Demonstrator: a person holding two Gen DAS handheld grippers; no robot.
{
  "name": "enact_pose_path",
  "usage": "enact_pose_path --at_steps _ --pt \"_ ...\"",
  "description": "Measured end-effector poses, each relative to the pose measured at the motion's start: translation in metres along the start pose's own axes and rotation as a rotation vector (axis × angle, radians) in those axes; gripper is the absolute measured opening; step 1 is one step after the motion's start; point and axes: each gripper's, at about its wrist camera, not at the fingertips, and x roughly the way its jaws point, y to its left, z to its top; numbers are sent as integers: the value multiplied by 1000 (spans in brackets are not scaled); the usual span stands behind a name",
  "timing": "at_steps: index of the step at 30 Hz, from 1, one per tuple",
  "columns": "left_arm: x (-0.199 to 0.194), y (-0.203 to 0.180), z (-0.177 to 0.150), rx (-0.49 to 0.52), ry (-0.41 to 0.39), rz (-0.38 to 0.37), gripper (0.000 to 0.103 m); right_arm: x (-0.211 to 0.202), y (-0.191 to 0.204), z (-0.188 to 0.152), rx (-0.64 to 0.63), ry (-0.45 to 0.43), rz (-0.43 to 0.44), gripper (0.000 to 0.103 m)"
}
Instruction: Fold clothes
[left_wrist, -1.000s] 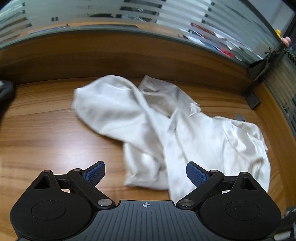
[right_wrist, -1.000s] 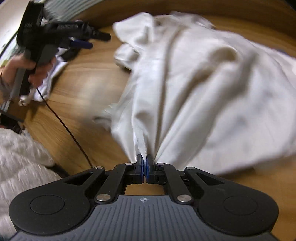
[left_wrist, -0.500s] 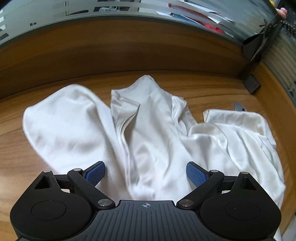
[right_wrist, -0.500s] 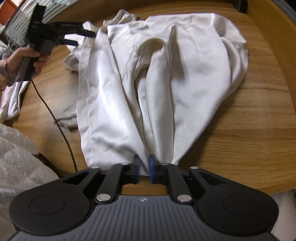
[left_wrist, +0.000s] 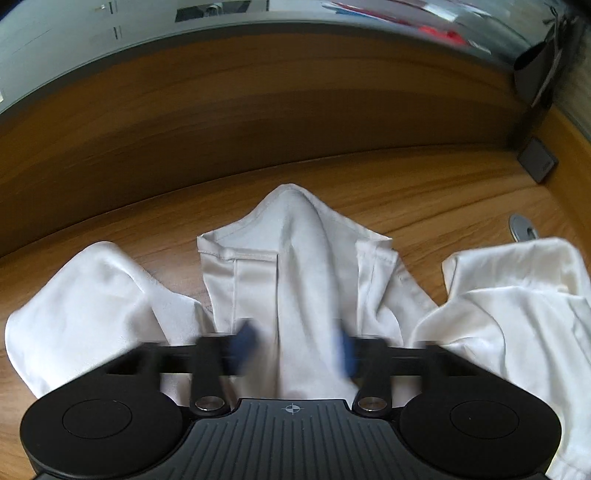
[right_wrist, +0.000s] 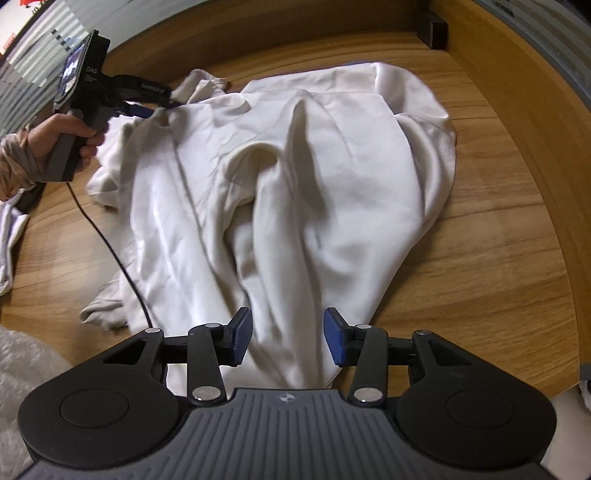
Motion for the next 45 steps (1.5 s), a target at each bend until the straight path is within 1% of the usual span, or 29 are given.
enact_pose_path --at_steps 1,2,4,8,12,14,15,16,17,18,19,23,26,30,35,37,40,41,42,44,45 --pt "-4 2 -2 1 -14 -4 9 3 -1 2 0 0 -6 48" --pt "-10 5 -4 -5 -33 9 8 7 -1 5 -1 0 -13 48" --pt "-23 18 -9 -45 -65 54 7 13 -1 9 -7 0 -24 48" --pt "-55 56 -27 -179 -103 86 6 28 0 18 -22 1 -44 48" --pt "-89 88 -57 -239 -117 125 6 45 6 27 -38 3 -46 48" --pt "-105 103 -73 -263 -121 150 6 53 11 32 -55 3 -45 46" --pt "-113 111 -81 -275 -123 163 6 57 14 34 -65 4 -44 42" --pt "-121 118 -89 -287 -125 176 6 61 17 36 -75 7 -45 33" --pt "-130 126 -98 -299 -128 188 6 65 20 38 -87 9 -48 18" --pt "-135 131 -107 -306 -126 206 5 69 23 41 -99 10 -53 7" --pt "-140 137 -116 -312 -124 224 5 70 26 43 -113 6 -60 4" --pt "-161 160 -154 -390 -97 270 5 72 39 56 -172 -34 -85 3" --pt "-179 173 -181 -444 -86 313 5 69 48 73 -212 -78 -83 3" --pt "-202 191 -217 -521 -62 357 5 70 66 104 -270 -127 -56 3" --pt "-226 189 -251 -604 -38 405 5 76 99 139 -372 -170 -1 3" --pt "-234 190 -265 -640 -28 400 6 78 116 147 -401 -178 17 3" --pt "-237 190 -274 -667 -22 373 16 82 126 155 -432 -160 21 3" --pt "-238 188 -274 -659 -29 358 24 84 127 157 -441 -145 11 3" --pt "-239 184 -272 -649 -36 344 28 86 126 157 -452 -125 -2 4" --pt "-240 176 -268 -620 -52 314 31 86 123 152 -469 -99 -28 5" --pt "-240 172 -264 -598 -62 298 32 83 121 149 -474 -96 -28 7"
